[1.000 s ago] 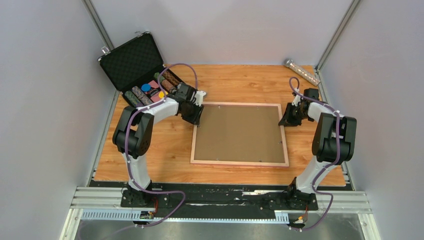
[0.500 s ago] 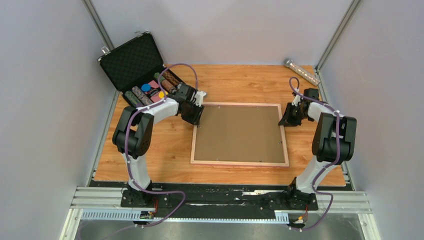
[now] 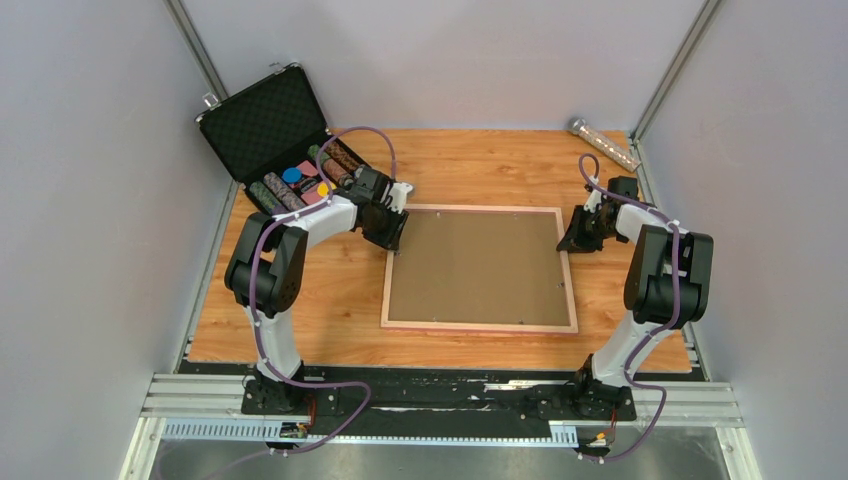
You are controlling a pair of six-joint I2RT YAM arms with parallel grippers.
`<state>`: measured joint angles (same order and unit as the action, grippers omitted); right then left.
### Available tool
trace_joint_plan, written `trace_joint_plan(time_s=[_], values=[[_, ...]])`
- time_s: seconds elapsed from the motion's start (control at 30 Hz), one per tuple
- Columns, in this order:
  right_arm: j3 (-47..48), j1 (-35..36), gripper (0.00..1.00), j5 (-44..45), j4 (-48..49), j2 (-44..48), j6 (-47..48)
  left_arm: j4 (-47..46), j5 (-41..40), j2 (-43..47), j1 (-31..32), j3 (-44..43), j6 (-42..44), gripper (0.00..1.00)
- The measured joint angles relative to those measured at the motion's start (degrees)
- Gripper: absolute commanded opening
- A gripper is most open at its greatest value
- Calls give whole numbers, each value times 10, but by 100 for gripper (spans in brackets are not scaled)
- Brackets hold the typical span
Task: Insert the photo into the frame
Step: Install the photo frame at the center of the board.
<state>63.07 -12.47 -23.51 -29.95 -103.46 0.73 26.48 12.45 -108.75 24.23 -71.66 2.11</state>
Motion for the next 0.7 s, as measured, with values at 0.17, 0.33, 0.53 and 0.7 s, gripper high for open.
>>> trace_joint_plan(time_s=[0.17, 0.33, 0.53, 0.7], values=[[0, 0, 0, 0, 0, 0, 0, 0, 1, 0, 0, 0, 7, 45], [0, 0, 0, 0, 0, 0, 0, 0, 2, 0, 1, 0, 11, 45], [3, 0, 0, -1, -3, -3, 0, 0, 3, 0, 1, 0, 15, 46], [4, -1, 0, -2, -4, -3, 0, 0, 1, 0, 1, 0, 15, 50]])
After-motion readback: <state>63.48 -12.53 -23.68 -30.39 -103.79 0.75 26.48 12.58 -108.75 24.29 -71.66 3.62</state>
